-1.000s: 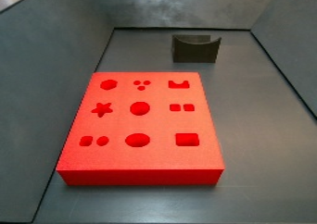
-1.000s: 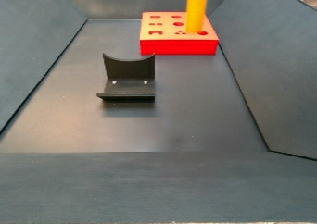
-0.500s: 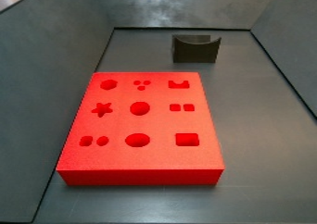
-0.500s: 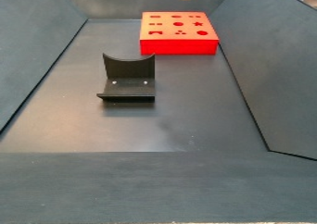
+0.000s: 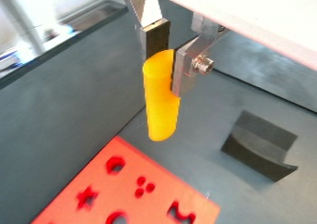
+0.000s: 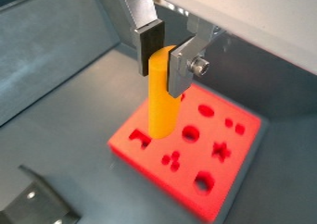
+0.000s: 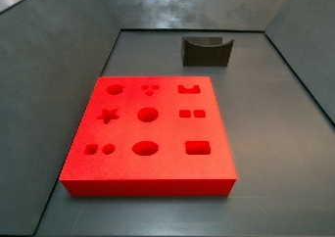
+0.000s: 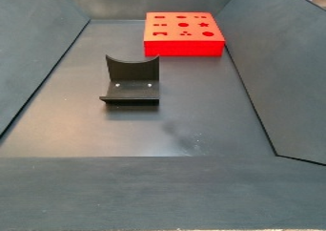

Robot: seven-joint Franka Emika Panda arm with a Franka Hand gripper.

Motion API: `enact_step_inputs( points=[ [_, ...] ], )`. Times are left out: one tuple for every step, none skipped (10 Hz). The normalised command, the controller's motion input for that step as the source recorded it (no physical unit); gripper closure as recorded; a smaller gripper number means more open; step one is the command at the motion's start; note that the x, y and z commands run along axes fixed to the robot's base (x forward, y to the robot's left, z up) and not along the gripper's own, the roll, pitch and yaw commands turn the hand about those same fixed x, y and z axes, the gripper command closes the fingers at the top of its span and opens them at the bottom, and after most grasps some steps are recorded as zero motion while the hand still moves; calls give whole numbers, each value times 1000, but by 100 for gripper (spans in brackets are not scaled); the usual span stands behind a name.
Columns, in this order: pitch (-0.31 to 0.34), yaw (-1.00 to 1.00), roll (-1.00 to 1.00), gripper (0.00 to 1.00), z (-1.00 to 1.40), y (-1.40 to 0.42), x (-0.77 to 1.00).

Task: Pick up the oval object. Move up. Move to above the board. Insert the oval object.
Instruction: Move to above the board, then insert the oval object.

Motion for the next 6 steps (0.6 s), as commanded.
enact_step_inputs(
  points=[
    [120,374,50,100,277,-935,105],
    [125,187,39,100,160,-532,100],
    [114,103,37,100,96,-316,87],
    [87,42,38,100,59,-172,58],
    [-21,0,0,100,-94,0,6],
    [0,0,0,100,-43,-37,34]
  ],
)
